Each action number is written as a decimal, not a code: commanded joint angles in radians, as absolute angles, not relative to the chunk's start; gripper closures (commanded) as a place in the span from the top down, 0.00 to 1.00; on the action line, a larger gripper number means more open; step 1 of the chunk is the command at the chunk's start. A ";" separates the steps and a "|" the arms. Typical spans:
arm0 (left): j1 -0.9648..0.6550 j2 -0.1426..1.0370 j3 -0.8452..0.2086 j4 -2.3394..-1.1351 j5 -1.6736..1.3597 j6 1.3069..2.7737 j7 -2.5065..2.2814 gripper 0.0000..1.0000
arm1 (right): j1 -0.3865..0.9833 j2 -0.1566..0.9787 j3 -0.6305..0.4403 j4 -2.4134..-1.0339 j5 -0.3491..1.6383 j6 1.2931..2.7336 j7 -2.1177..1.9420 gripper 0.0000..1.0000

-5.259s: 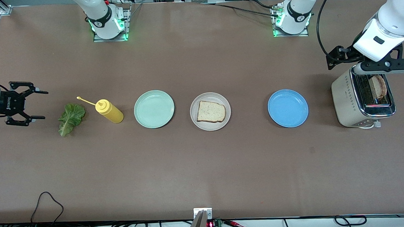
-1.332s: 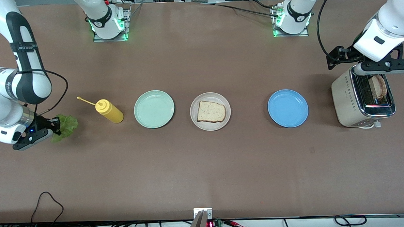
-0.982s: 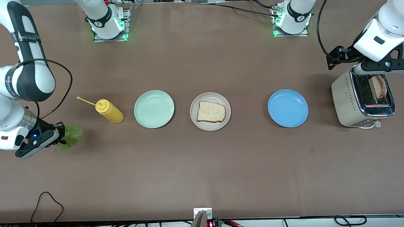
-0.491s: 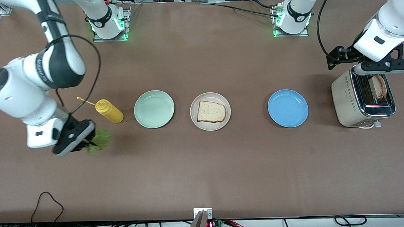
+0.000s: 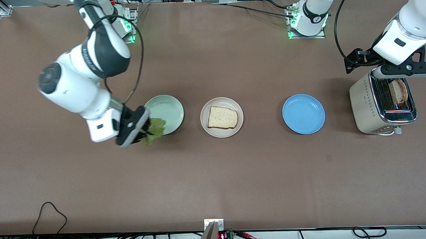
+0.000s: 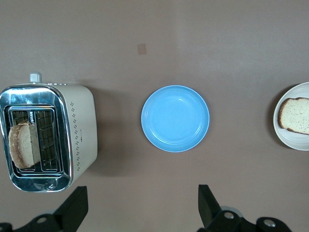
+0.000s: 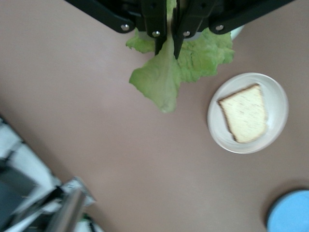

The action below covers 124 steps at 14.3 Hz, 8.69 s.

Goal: Make sandwich in beige plate with both arms
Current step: 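Carry the lettuce leaf with the right gripper toward the beige plate, then release the lettuce onto the bread while the left gripper reaches the toaster, then grasp the toaster bread with the left gripper while the right gripper withdraws, then lift the bread slice out of the toaster with the left gripper, then carry the bread slice with the left gripper over the lettuce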

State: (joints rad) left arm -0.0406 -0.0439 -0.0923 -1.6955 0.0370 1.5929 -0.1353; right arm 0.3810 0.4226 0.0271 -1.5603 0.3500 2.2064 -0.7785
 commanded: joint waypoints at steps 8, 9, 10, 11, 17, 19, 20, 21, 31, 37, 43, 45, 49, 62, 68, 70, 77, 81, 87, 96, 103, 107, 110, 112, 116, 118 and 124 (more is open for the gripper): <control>-0.038 -0.035 -0.091 -1.672 0.017 1.575 -0.129 1.00 | 0.629 0.718 0.025 -1.405 0.324 2.341 -0.513 0.00; -0.038 -0.034 -0.091 -1.672 0.017 1.575 -0.129 1.00 | 0.650 0.736 0.025 -1.405 0.308 2.368 -0.468 0.00; -0.038 -0.034 -0.091 -1.672 0.017 1.575 -0.129 1.00 | 0.667 0.751 0.025 -1.405 0.290 2.397 -0.433 0.00; -0.037 -0.035 -0.091 -1.672 0.017 1.575 -0.129 1.00 | 0.682 0.768 0.025 -1.405 0.269 2.433 -0.401 0.00; -0.038 -0.034 -0.091 -1.672 0.017 1.575 -0.129 1.00 | 0.713 0.816 0.040 -1.407 0.166 2.522 -0.288 0.00; -0.038 -0.034 -0.091 -1.672 0.017 1.575 -0.129 1.00 | 0.715 0.816 0.040 -1.408 0.160 2.522 -0.288 0.26; -0.038 -0.034 -0.091 -1.672 0.017 1.575 -0.129 1.00 | 0.715 0.816 0.041 -1.411 0.160 2.526 -0.278 0.99; -0.038 -0.034 -0.091 -1.672 0.017 1.575 -0.129 1.00 | 0.715 0.816 0.041 -1.411 0.163 2.528 -0.262 1.00; -0.038 -0.035 -0.091 -1.672 0.017 1.575 -0.129 1.00 | 0.700 0.743 0.041 -1.411 0.176 2.468 -0.127 1.00; -0.037 -0.032 -0.089 -1.674 0.023 1.571 -0.137 1.00 | 0.525 0.566 0.041 -1.413 0.167 2.203 -0.072 1.00; 0.059 0.018 -0.077 -1.672 0.021 1.537 -0.123 1.00 | 0.298 0.414 0.044 -1.416 0.163 1.935 -0.078 1.00; 0.095 0.067 -0.072 -1.674 0.061 1.532 -0.118 1.00 | 0.212 0.378 0.049 -1.416 0.161 1.843 -0.078 1.00; 0.187 0.138 -0.074 -1.678 0.253 1.564 0.011 1.00 | 0.074 0.295 0.080 -1.416 0.056 1.676 -0.066 1.00; 0.420 0.166 -0.075 -1.962 0.265 1.979 0.288 0.88 | -0.098 -0.003 0.143 -1.548 -0.012 1.554 0.066 1.00; 0.433 0.141 -0.077 -2.019 0.264 1.997 0.288 0.51 | -0.005 -0.014 0.060 -1.555 -0.009 1.562 0.089 1.00; 0.433 0.141 -0.078 -2.016 0.264 1.984 0.288 0.31 | 0.011 -0.012 0.061 -1.551 -0.017 1.563 0.119 1.00; 0.433 0.137 -0.086 -2.002 0.262 1.948 0.291 0.03 | 0.012 -0.014 0.064 -1.548 -0.028 1.589 0.114 1.00; 0.426 0.117 -0.090 -1.927 0.264 1.835 0.290 0.02 | 0.014 -0.015 0.064 -1.548 -0.026 1.583 0.112 1.00; 0.419 0.118 -0.152 -1.800 0.264 1.672 0.282 0.02 | 0.029 -0.015 0.061 -1.548 -0.015 1.585 0.107 1.00; 0.417 0.124 -0.362 -1.654 0.123 1.519 0.206 0.02 | 0.066 -0.017 0.009 -1.548 -0.026 1.578 0.101 1.00; 0.414 0.135 -0.517 -1.637 -0.064 1.531 -0.021 0.01 | 0.032 -0.015 0.051 -1.548 -0.021 1.588 0.097 1.00; 0.377 0.150 -0.529 -1.637 -0.081 1.571 -0.078 0.01 | 0.034 -0.017 0.048 -1.552 -0.020 1.588 0.101 1.00; 0.364 0.150 -0.531 -1.637 -0.136 1.572 -0.136 0.01 | 0.035 -0.017 0.052 -1.555 -0.025 1.589 0.104 1.00; 0.353 0.176 -0.531 -1.637 -0.287 1.589 -0.166 0.01 | 0.035 -0.018 0.052 -1.555 -0.025 1.588 0.103 1.00; 0.312 0.268 -0.531 -1.638 -0.437 1.736 -0.349 0.01 | 0.034 -0.028 0.051 -1.555 -0.025 1.583 0.103 1.00; 0.287 0.307 -0.531 -1.643 -0.446 1.814 -0.492 0.01 | 0.032 -0.035 0.051 -1.557 -0.025 1.582 0.103 1.00; 0.244 0.377 -0.546 -1.684 -0.632 2.001 -0.495 0.01 | 0.028 -0.045 0.045 -1.557 -0.014 1.574 0.095 1.00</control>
